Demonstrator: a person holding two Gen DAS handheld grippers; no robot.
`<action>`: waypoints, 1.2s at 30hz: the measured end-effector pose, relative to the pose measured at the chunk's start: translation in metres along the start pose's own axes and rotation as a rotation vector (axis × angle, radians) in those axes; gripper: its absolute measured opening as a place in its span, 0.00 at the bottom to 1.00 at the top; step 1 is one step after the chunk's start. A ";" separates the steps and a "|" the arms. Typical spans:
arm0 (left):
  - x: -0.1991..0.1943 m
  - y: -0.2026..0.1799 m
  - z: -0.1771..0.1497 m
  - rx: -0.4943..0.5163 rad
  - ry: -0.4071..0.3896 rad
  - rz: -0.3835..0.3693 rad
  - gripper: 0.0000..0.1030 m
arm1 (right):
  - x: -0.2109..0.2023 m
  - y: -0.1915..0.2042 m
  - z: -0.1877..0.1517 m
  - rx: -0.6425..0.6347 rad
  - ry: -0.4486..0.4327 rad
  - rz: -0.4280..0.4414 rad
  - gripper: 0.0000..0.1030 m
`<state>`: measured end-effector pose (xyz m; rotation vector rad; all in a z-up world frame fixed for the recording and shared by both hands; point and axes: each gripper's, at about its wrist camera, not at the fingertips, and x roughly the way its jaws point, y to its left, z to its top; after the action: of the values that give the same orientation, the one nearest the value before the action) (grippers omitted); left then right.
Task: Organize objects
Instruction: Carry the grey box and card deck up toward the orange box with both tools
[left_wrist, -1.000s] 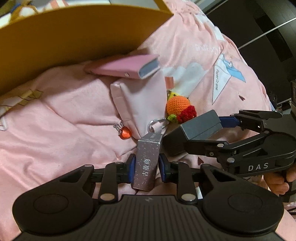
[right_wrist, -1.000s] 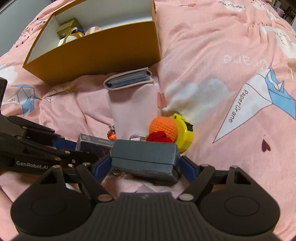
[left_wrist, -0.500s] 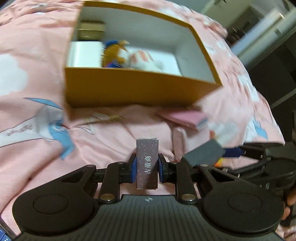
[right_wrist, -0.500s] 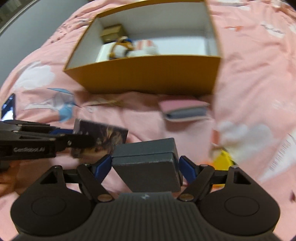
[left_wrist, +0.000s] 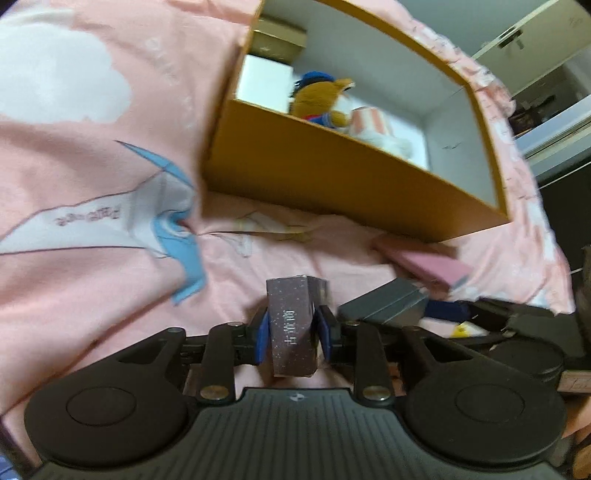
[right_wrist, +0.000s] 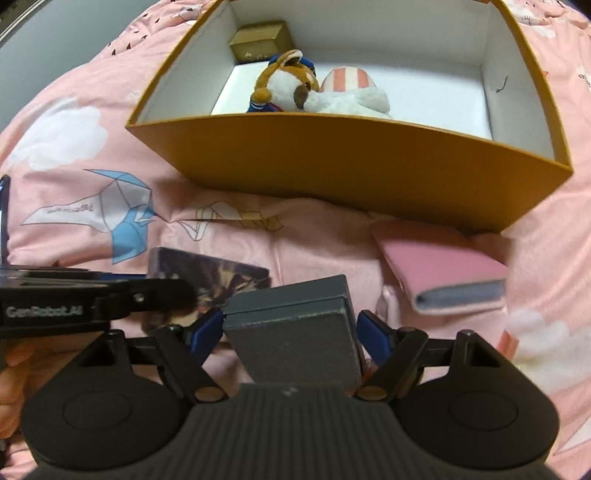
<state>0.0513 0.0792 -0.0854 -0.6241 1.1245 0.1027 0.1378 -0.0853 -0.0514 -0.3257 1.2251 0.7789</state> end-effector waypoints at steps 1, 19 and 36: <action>0.000 -0.002 0.000 0.009 0.000 0.023 0.33 | 0.001 -0.001 0.001 0.000 -0.006 -0.007 0.77; -0.013 -0.054 -0.015 0.592 -0.041 0.258 0.73 | -0.015 -0.012 -0.003 0.063 -0.074 0.020 0.79; 0.035 -0.075 -0.022 0.885 0.095 0.235 0.79 | -0.005 -0.023 -0.018 0.069 -0.018 0.030 0.75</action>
<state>0.0782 -0.0022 -0.0909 0.2946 1.1956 -0.2208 0.1399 -0.1145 -0.0573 -0.2436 1.2391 0.7618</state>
